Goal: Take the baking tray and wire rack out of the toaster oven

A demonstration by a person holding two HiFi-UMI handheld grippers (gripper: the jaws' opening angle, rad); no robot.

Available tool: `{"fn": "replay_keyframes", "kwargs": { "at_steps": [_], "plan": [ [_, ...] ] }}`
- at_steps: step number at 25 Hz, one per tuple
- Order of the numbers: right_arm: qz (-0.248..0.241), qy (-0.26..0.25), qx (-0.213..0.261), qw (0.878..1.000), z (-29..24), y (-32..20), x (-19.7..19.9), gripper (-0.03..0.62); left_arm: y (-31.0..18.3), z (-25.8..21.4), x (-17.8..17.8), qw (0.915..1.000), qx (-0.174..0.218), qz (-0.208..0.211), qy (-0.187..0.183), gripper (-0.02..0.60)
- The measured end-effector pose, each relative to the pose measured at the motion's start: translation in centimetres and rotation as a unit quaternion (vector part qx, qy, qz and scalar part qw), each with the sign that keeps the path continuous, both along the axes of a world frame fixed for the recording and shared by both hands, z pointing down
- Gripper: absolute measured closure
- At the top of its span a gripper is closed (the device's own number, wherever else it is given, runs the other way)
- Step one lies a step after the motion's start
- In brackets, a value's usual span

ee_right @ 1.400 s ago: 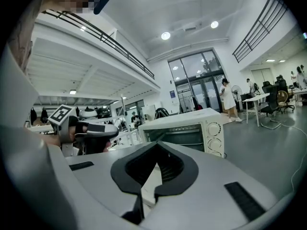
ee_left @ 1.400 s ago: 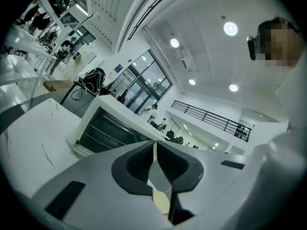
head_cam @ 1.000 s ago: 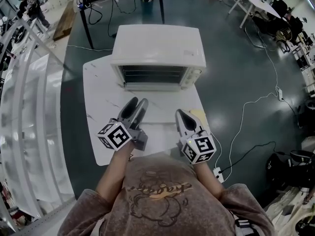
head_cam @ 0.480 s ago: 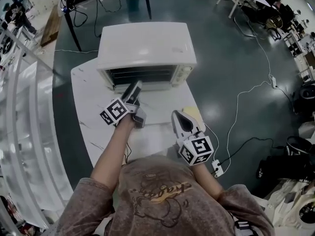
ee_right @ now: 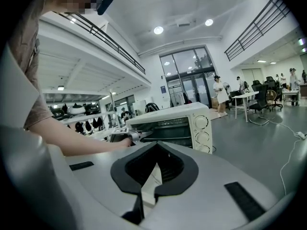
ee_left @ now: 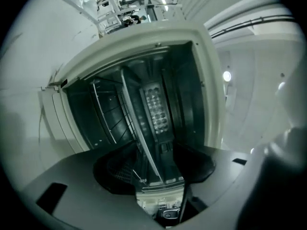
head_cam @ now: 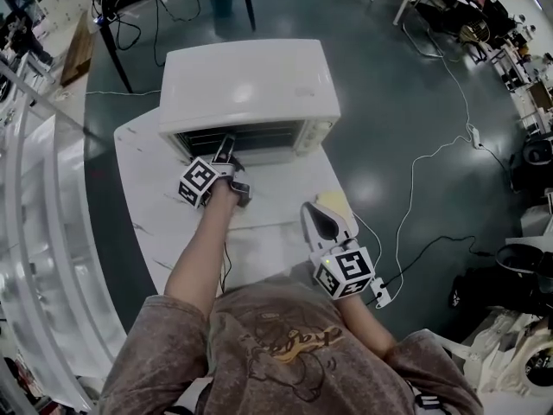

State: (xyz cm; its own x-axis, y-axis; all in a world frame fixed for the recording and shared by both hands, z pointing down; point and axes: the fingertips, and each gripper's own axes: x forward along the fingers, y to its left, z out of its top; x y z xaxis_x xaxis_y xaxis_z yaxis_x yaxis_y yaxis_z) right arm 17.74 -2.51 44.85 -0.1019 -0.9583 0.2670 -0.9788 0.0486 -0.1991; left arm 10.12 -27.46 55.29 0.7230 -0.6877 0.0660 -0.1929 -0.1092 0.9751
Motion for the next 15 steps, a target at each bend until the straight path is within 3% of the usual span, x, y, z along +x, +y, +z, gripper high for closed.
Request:
{"fn": "replay_keyframes", "kwargs": {
  "at_steps": [7,15],
  "plan": [
    [0.011,0.001,-0.004,1.000,0.1,-0.2,0.5,0.600,-1.5,1.1,0.4,0.9993,-0.011,-0.008,0.033,0.414],
    [0.022,-0.001,-0.019,1.000,0.9,0.1,1.4,0.600,-3.3,2.1,1.2,0.9986,-0.024,-0.022,0.041,0.439]
  ]
}}
